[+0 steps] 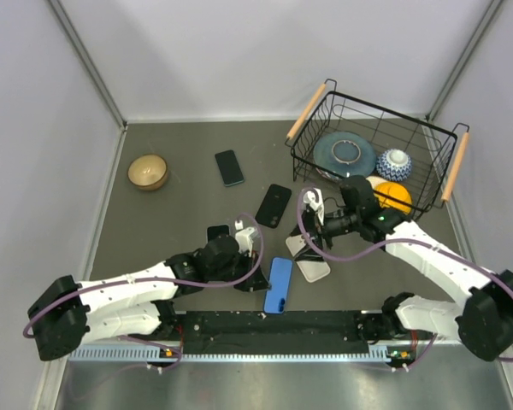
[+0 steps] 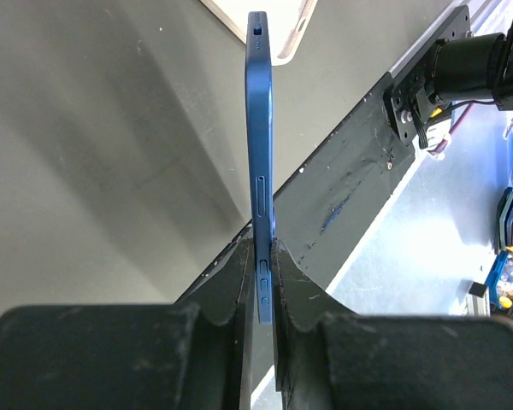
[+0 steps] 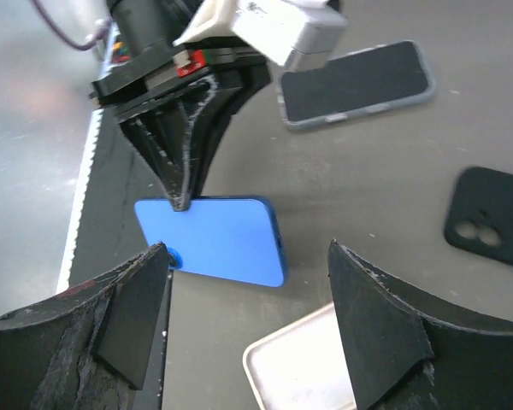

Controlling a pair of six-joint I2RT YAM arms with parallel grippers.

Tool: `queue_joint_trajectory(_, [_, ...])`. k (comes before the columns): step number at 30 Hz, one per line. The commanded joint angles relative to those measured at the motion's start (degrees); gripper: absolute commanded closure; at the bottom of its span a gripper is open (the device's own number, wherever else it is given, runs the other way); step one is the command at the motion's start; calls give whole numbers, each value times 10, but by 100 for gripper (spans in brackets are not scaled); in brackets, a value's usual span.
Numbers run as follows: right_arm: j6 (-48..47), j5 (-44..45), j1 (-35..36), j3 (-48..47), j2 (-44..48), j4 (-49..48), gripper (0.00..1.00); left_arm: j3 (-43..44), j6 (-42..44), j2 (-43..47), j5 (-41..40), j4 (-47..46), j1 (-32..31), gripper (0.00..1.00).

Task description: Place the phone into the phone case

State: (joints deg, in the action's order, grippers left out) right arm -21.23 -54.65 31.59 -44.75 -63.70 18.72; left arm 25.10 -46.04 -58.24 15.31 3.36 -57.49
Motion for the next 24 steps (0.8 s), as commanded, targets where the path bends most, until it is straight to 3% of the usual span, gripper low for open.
queue_joint_trajectory(1, [-87, -136, -4, -14, -66, -28, 25, 26, 13, 0, 18, -61, -2, 100])
queue_joint_trajectory(13, [-173, -168, 2, -75, -240, 47, 25, 23, 5, -24, 36, -94, -2, 100])
queue_joint_trajectory(24, [-188, -144, 35, -78, -279, 53, 28, 16, 6, -37, 42, -122, -2, 100])
